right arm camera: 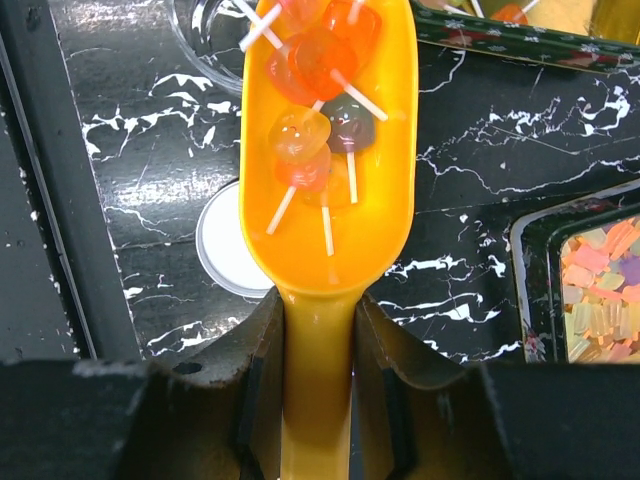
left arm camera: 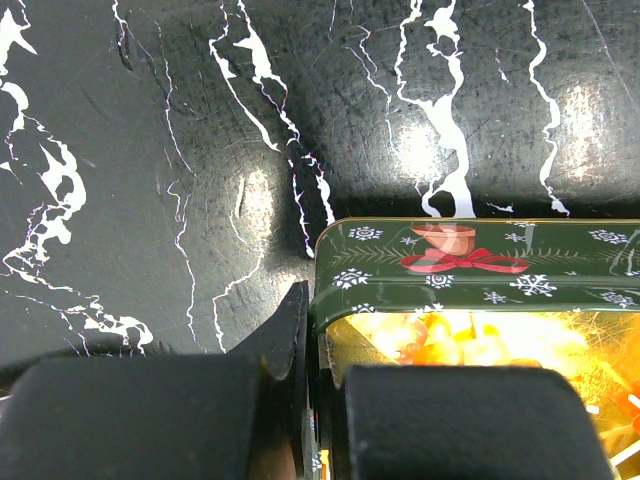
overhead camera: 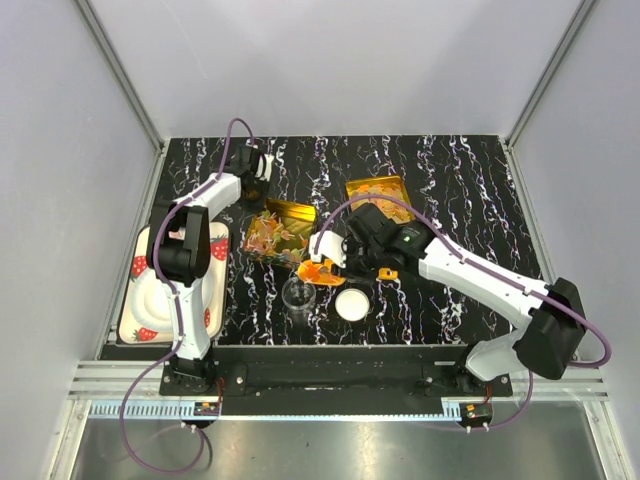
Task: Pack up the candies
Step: Place the fake candies in the packing bottle.
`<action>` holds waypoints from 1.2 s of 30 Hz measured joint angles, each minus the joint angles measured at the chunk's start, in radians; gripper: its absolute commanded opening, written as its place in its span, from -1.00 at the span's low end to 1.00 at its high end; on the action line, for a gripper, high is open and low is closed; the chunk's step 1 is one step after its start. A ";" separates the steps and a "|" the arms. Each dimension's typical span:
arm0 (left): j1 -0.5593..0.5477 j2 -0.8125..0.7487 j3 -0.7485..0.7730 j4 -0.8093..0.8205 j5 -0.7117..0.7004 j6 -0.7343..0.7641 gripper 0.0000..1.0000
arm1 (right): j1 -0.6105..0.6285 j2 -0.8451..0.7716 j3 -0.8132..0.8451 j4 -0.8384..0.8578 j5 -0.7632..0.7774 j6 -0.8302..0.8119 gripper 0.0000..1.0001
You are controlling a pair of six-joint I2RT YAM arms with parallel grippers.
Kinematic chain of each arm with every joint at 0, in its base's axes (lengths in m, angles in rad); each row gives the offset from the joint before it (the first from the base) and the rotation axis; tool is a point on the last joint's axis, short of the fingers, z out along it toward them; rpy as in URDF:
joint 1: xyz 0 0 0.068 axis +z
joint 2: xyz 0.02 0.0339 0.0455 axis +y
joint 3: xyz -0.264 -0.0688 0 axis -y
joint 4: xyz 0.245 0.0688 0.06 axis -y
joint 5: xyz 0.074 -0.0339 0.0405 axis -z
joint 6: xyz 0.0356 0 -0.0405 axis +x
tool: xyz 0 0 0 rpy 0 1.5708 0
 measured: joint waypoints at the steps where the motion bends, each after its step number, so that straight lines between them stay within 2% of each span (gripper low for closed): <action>1: 0.000 0.000 0.000 0.000 0.000 0.000 -1.00 | 0.012 0.000 0.000 -0.004 0.014 -0.002 -1.00; 17: 0.000 0.000 0.000 0.000 0.000 0.000 -1.00 | 0.111 0.070 0.036 -0.063 0.187 -0.041 -1.00; 36: 0.000 0.000 0.000 0.000 0.000 0.000 -1.00 | 0.185 0.098 0.074 -0.115 0.296 -0.082 -1.00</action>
